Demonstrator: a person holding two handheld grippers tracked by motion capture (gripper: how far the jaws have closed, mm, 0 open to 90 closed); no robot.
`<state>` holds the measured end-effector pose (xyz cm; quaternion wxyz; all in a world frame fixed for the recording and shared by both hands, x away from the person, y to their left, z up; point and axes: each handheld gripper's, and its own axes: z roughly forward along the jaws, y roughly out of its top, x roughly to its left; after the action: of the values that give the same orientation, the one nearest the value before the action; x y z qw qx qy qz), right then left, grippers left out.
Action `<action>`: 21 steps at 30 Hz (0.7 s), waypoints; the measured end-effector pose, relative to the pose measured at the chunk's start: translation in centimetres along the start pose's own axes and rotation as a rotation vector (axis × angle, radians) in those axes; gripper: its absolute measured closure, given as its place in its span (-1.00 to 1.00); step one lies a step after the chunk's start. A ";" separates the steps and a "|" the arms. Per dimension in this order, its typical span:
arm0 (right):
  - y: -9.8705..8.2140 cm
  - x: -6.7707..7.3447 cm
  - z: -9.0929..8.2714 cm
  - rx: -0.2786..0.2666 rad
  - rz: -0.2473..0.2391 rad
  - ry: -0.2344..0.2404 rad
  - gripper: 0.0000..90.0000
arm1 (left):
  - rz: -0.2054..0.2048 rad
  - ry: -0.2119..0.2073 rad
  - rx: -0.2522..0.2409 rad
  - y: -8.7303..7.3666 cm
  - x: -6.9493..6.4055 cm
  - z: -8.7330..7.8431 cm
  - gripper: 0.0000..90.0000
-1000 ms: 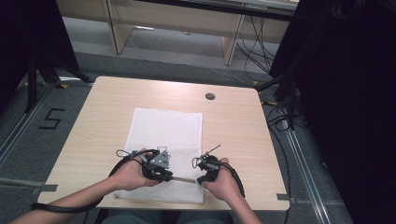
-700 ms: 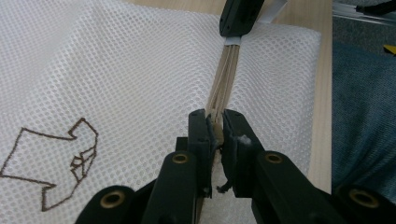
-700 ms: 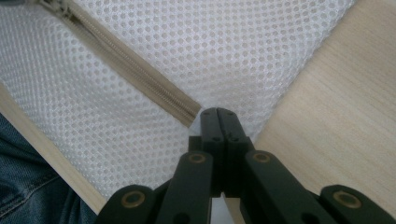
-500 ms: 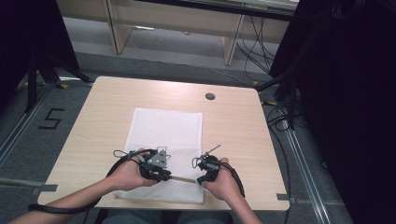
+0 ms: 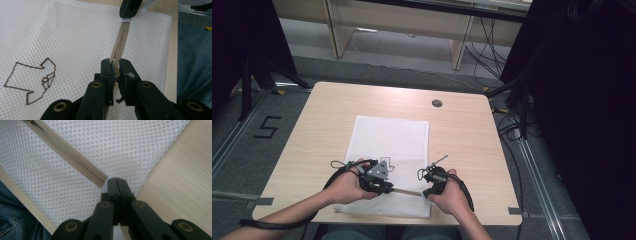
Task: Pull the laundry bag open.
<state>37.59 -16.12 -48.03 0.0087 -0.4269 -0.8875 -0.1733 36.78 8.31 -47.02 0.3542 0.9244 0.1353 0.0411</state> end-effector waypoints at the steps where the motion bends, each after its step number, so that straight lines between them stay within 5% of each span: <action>1: 0.0 0.0 0.0 -0.001 0.001 0.001 1.00 | -0.010 -0.002 -0.004 0.0 -0.1 0.0 0.82; 16: 0.0 0.0 0.0 -0.003 -0.011 0.001 1.00 | 0.011 0.003 0.000 -0.2 0.0 -0.2 0.82; 21: 0.0 0.1 0.0 -0.003 -0.008 0.000 1.00 | -0.018 0.000 -0.005 -0.5 0.0 -0.3 0.82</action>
<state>37.49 -16.04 -48.02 0.0073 -0.4233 -0.8890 -0.1745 36.64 8.86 -47.14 0.3571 0.9222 0.1433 0.0382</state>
